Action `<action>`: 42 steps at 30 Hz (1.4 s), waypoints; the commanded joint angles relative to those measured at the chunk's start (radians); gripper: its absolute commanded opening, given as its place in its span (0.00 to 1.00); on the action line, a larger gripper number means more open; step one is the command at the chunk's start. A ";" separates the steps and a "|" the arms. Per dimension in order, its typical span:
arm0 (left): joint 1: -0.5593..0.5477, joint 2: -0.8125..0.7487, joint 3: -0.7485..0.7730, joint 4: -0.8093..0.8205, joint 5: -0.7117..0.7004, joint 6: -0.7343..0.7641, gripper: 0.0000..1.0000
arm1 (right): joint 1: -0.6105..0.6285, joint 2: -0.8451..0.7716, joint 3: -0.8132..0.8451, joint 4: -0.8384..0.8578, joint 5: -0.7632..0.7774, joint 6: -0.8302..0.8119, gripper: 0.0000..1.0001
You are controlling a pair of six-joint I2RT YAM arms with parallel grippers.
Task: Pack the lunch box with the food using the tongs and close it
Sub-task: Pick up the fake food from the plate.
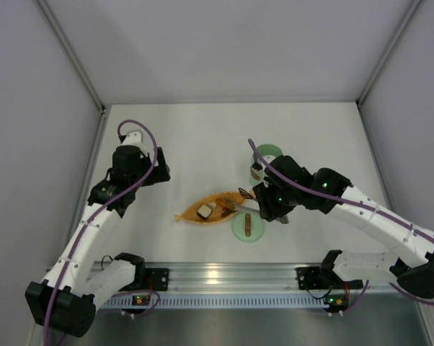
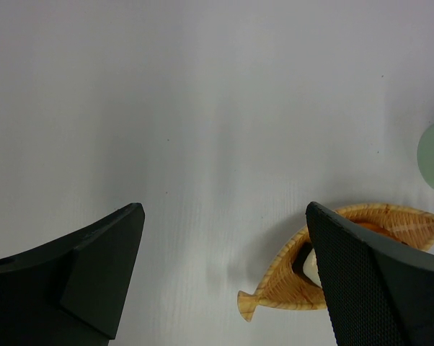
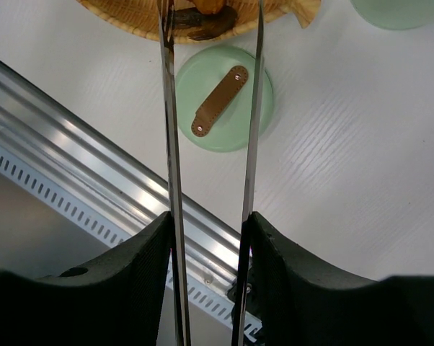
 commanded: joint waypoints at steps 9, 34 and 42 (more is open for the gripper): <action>0.003 -0.017 0.015 0.030 0.016 0.010 0.99 | 0.042 0.071 -0.024 0.165 0.046 0.003 0.45; 0.003 -0.020 0.015 0.025 0.005 0.009 0.99 | 0.108 0.171 0.009 0.172 0.101 -0.013 0.40; 0.003 -0.019 0.015 0.026 0.009 0.009 0.99 | 0.110 0.167 0.058 0.146 0.146 -0.008 0.28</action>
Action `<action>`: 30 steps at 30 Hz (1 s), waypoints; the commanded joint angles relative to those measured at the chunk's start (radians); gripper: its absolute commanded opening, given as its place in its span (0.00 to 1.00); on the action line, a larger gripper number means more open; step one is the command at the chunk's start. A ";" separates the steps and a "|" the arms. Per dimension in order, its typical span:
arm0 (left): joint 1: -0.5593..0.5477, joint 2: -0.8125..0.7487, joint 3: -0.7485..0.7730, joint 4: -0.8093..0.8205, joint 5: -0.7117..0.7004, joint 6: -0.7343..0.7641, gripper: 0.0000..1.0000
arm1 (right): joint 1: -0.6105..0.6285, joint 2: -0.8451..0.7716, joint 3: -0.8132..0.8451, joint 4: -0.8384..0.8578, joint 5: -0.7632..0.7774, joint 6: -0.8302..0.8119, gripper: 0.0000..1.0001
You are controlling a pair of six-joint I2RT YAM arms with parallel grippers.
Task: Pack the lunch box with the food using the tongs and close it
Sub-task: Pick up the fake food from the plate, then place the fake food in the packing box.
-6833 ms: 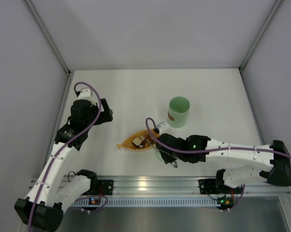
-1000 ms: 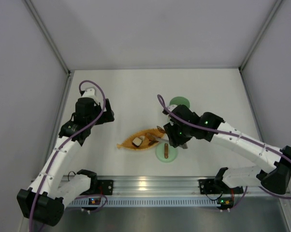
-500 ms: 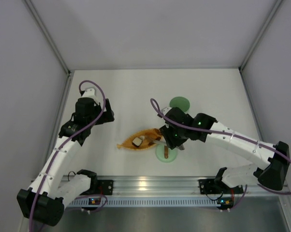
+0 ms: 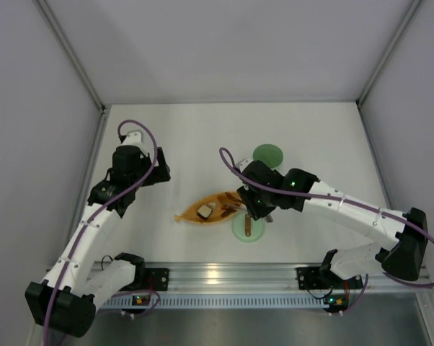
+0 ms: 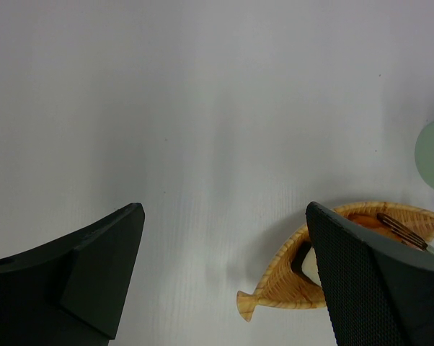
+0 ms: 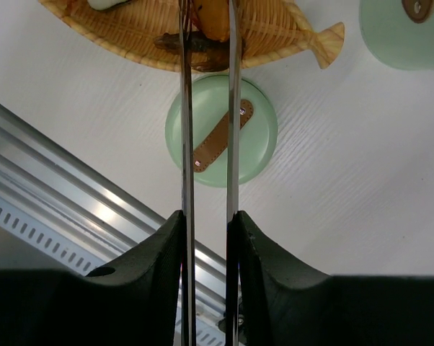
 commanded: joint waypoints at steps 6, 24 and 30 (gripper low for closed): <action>0.003 -0.020 0.015 0.025 0.002 0.010 0.99 | 0.014 -0.017 0.118 0.003 0.049 -0.004 0.25; 0.003 -0.014 0.015 0.026 0.005 0.010 0.99 | -0.129 -0.089 0.399 -0.190 0.233 -0.048 0.27; 0.003 -0.014 0.017 0.026 0.007 0.010 0.99 | -0.193 -0.130 0.408 -0.227 0.281 -0.061 0.28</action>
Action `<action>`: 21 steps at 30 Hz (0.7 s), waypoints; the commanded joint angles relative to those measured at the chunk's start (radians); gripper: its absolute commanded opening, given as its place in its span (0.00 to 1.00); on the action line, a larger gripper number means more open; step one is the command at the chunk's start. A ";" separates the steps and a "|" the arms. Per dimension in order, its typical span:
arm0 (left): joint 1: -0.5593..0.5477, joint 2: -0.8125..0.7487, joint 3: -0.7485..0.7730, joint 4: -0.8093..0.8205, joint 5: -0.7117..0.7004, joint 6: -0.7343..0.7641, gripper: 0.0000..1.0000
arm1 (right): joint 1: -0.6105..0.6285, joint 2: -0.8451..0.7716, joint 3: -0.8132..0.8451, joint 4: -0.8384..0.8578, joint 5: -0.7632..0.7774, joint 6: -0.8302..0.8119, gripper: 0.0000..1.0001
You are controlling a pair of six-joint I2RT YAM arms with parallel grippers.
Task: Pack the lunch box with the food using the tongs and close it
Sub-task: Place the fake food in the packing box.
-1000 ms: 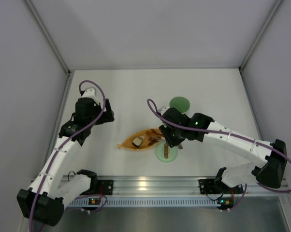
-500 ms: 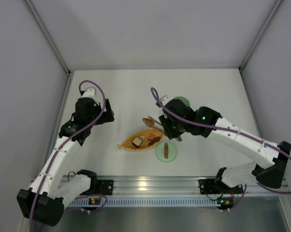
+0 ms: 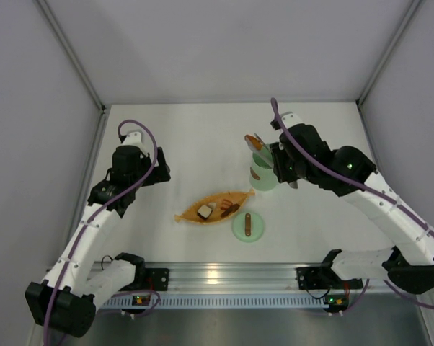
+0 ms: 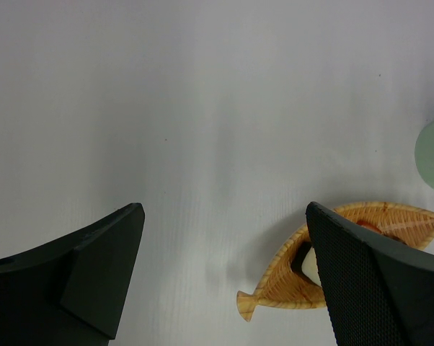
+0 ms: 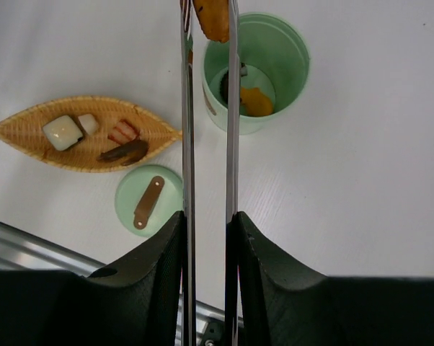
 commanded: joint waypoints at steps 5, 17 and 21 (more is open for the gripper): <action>0.003 -0.014 0.017 0.025 0.008 0.012 0.99 | -0.061 -0.064 0.017 -0.063 0.058 -0.026 0.29; 0.003 -0.014 0.017 0.026 0.010 0.010 0.99 | -0.071 -0.098 -0.058 -0.066 0.036 -0.008 0.36; 0.003 -0.016 0.017 0.025 0.011 0.012 0.99 | -0.071 -0.101 -0.067 -0.066 0.036 -0.006 0.41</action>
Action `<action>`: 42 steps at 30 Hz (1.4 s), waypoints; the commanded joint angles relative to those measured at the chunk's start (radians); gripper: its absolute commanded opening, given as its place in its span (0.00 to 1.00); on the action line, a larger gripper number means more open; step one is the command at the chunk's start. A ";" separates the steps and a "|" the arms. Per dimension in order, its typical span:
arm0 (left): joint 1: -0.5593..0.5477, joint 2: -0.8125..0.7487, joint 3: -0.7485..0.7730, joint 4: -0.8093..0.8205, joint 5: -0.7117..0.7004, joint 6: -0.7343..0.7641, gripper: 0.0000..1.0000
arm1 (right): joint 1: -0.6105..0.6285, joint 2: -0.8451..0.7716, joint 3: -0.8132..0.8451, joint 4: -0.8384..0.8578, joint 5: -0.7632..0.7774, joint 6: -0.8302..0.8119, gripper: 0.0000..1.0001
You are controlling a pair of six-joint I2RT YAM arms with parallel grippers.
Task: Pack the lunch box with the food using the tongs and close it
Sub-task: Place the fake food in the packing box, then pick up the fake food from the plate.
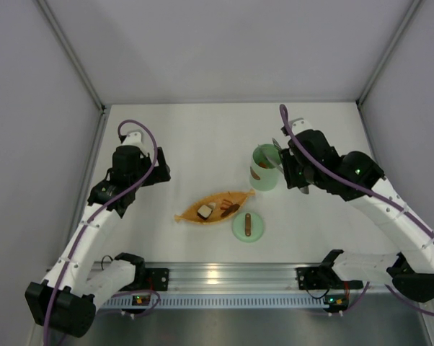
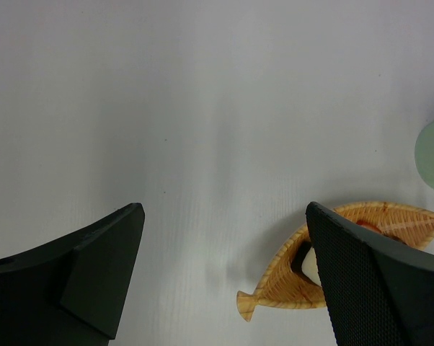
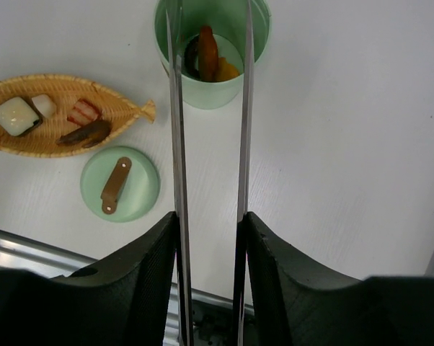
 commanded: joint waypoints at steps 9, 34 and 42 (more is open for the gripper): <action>0.003 -0.016 0.017 0.026 0.012 0.012 0.99 | -0.016 -0.015 0.039 -0.010 -0.037 -0.016 0.42; 0.003 -0.010 0.017 0.026 0.015 0.012 0.99 | 0.273 0.114 -0.056 0.160 -0.220 0.102 0.40; 0.003 -0.002 0.017 0.025 0.020 0.012 0.99 | 0.293 0.132 -0.170 0.266 -0.274 0.131 0.40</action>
